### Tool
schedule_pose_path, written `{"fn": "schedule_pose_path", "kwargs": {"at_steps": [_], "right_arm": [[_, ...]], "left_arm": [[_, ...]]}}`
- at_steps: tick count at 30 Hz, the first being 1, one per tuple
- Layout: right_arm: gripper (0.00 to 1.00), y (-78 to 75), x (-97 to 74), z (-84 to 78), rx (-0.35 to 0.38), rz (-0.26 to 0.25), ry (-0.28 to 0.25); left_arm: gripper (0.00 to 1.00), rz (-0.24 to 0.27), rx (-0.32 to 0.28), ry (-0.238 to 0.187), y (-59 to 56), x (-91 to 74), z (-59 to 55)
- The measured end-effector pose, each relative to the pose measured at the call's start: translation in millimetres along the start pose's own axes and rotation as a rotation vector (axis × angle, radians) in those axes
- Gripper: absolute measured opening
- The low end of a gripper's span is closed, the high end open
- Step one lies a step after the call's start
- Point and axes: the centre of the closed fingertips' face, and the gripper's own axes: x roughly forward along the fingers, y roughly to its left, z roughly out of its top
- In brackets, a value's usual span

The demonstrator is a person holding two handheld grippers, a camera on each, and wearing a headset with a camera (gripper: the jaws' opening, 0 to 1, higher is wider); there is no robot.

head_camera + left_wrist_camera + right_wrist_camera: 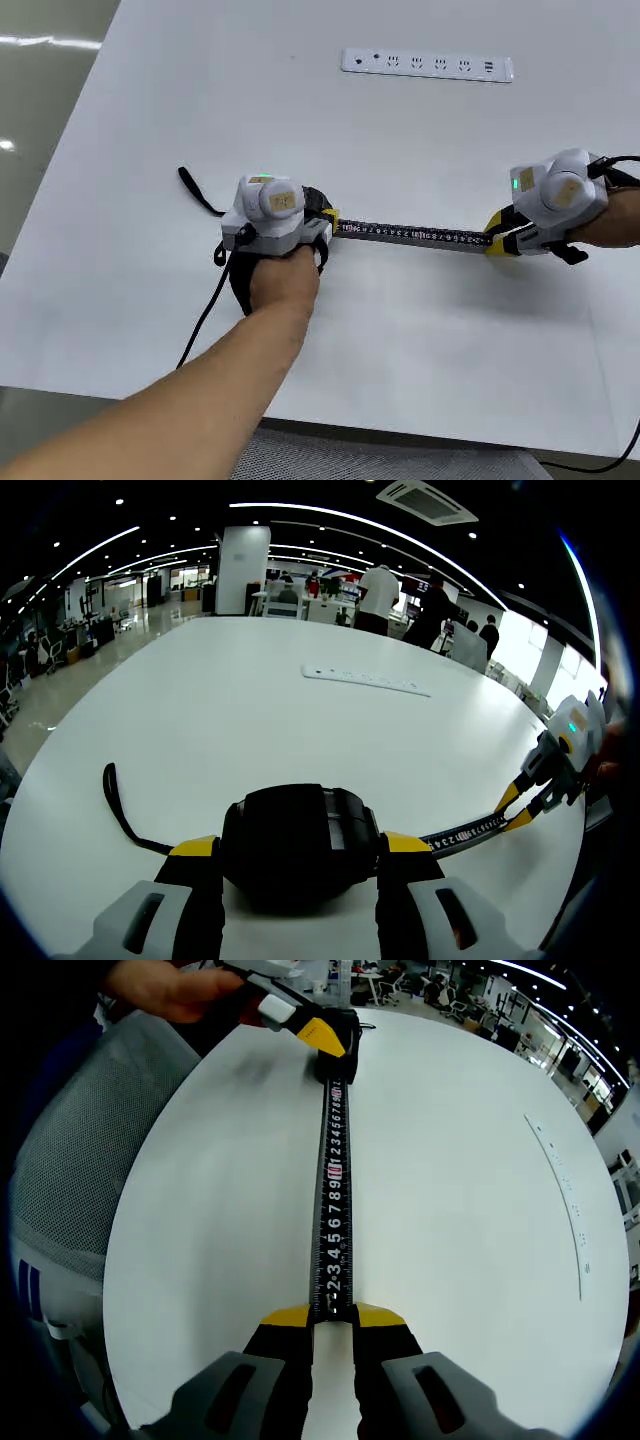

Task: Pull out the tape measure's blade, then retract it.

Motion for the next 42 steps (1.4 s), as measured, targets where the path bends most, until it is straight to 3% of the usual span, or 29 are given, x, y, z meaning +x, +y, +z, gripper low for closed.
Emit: {"fn": "schedule_pose_path", "kwargs": {"at_steps": [18,42], "right_arm": [[0.11,-0.4,5.3,13.5,0.001,0.002,-0.021],[0.11,-1.2,18.5,46.8,-0.019,-0.012,-0.074]], "left_arm": [[0.58,-0.005,-0.003,-0.007,0.6,-0.4,0.0],[0.58,-0.013,-0.010,-0.010,1.5,1.6,-0.4]]}}
